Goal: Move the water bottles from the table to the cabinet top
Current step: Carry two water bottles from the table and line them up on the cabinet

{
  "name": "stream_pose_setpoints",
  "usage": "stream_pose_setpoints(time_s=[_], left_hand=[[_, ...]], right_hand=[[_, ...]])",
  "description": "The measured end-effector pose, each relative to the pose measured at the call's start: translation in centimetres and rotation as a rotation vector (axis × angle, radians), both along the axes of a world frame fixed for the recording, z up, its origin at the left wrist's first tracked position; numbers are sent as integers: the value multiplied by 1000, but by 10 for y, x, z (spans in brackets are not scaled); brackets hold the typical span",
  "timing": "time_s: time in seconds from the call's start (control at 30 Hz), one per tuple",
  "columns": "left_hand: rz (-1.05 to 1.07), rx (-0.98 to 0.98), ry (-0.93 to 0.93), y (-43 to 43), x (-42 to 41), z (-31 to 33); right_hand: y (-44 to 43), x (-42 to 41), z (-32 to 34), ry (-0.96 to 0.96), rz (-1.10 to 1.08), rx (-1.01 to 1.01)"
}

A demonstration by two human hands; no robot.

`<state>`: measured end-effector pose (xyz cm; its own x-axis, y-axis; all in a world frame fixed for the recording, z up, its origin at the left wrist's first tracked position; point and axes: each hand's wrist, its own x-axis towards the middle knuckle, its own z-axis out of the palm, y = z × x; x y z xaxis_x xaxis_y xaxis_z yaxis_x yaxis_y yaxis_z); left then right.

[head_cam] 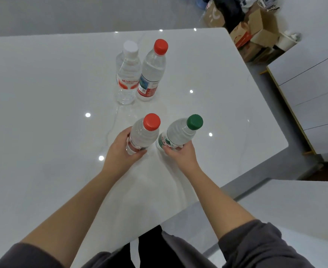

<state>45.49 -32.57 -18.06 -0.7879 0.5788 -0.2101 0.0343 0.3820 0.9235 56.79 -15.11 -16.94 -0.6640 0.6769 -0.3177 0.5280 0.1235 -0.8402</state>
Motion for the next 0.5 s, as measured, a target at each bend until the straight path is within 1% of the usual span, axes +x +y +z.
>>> stream_pose_setpoints(time_s=[0.13, 0.3, 0.43, 0.5], left_hand=[[-20, -9, -34, 4, 0, 7], [0, -4, -43, 8, 3, 7], [12, 54, -77, 10, 18, 20], [-8, 99, -64, 15, 24, 33]], right_hand=[[-10, -5, -7, 9, -60, -15], [-21, -1, -4, 45, -115, 19], [-25, 19, 6, 68, -156, 13], [-21, 30, 18, 84, -166, 11]])
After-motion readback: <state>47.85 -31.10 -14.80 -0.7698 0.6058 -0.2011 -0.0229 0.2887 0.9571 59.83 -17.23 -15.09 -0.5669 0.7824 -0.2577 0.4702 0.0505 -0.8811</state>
